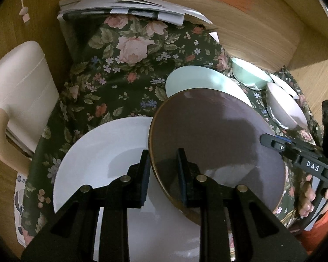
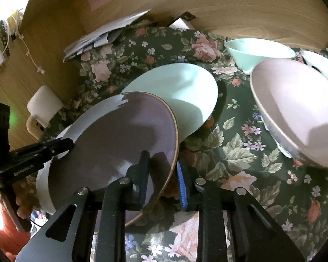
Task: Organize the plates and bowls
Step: 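Lift the dark brown plate off the white plate with both grippers, then carry the dark brown plate beside the pink bowl and open both grippers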
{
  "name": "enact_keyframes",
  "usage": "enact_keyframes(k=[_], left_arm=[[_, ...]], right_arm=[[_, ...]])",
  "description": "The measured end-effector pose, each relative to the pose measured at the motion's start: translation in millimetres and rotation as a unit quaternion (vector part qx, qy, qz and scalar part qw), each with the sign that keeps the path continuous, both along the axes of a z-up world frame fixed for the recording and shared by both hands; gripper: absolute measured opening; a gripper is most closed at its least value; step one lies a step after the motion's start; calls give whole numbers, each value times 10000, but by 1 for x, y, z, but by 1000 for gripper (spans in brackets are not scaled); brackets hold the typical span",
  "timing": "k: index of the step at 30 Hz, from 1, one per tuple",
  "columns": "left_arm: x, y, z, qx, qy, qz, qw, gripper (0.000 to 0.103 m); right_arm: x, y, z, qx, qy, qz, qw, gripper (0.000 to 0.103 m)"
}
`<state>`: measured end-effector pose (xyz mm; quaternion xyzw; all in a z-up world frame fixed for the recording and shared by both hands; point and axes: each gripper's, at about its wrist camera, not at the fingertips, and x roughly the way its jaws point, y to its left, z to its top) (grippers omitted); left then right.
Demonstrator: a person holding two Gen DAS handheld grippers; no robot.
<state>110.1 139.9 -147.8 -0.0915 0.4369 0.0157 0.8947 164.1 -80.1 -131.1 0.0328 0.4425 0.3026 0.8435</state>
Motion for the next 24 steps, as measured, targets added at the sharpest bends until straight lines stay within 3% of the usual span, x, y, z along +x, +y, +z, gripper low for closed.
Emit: enact_keyframes(k=[24], left_arm=[[-6, -48, 3, -91, -95, -16, 9999, 23]], right_arm=[[-20, -46, 9, 31, -168, -368, 9992, 21]])
